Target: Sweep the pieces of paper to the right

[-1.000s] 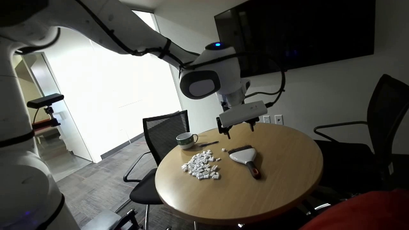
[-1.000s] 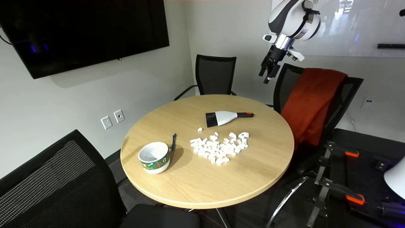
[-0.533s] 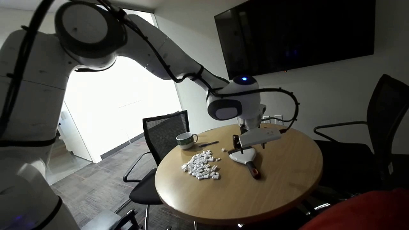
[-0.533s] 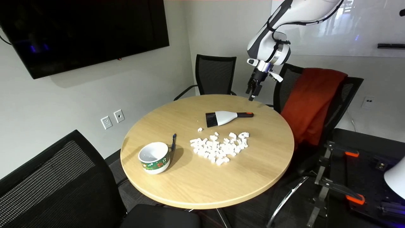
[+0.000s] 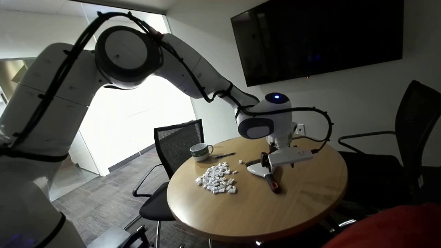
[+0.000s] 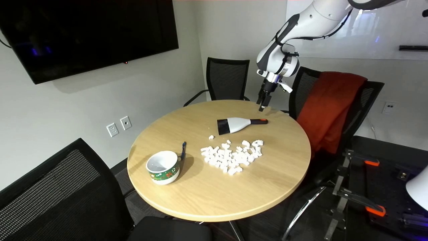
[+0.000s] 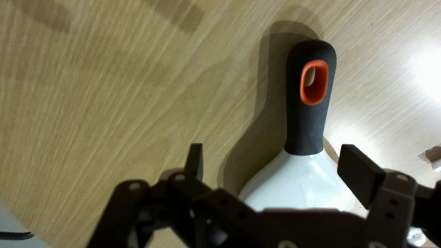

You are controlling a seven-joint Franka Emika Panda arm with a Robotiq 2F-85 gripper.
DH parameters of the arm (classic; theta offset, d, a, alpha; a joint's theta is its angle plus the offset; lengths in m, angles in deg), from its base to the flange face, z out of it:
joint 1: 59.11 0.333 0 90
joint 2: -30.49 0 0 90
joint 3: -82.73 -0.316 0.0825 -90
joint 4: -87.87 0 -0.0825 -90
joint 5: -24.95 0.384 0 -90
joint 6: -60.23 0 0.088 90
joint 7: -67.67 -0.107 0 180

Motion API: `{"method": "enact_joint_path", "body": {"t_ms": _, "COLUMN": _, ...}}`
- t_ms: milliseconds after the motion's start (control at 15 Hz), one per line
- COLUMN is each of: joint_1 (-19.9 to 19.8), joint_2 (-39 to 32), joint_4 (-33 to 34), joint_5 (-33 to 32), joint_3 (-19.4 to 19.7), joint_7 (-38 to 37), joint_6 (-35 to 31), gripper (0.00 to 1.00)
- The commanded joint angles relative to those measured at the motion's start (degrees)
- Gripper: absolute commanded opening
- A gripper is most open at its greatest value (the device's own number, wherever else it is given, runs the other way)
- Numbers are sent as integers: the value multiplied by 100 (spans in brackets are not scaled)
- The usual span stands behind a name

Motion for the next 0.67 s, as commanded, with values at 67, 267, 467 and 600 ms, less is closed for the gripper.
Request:
{"method": "enact_joint_path", "body": {"t_ms": 67, "joint_1": -236, "joint_2": 27, "joint_4": -12, "joint_5": -259, "joint_3": -265, "joint_7": -147, "joint_6": -82, "gripper": 100}}
{"method": "enact_joint_path", "body": {"t_ms": 267, "joint_1": -485, "joint_2": -12, "joint_4": -136, "joint_5": -8, "joint_3": -695, "joint_7": 293, "joint_6": -540, "gripper": 100}}
{"method": "enact_joint_path", "body": {"t_ms": 467, "joint_1": -883, "joint_2": -82, "joint_4": -240, "joint_5": 378, "joint_3": -1292, "joint_7": 879, "joint_6": -1093, "gripper": 100}}
{"method": "enact_joint_path", "body": {"t_ms": 600, "joint_1": -1092, "joint_2": -175, "joint_4": -299, "joint_5": 654, "joint_3": -1630, "joint_7": 1255, "joint_6": -1401, "gripper": 100}}
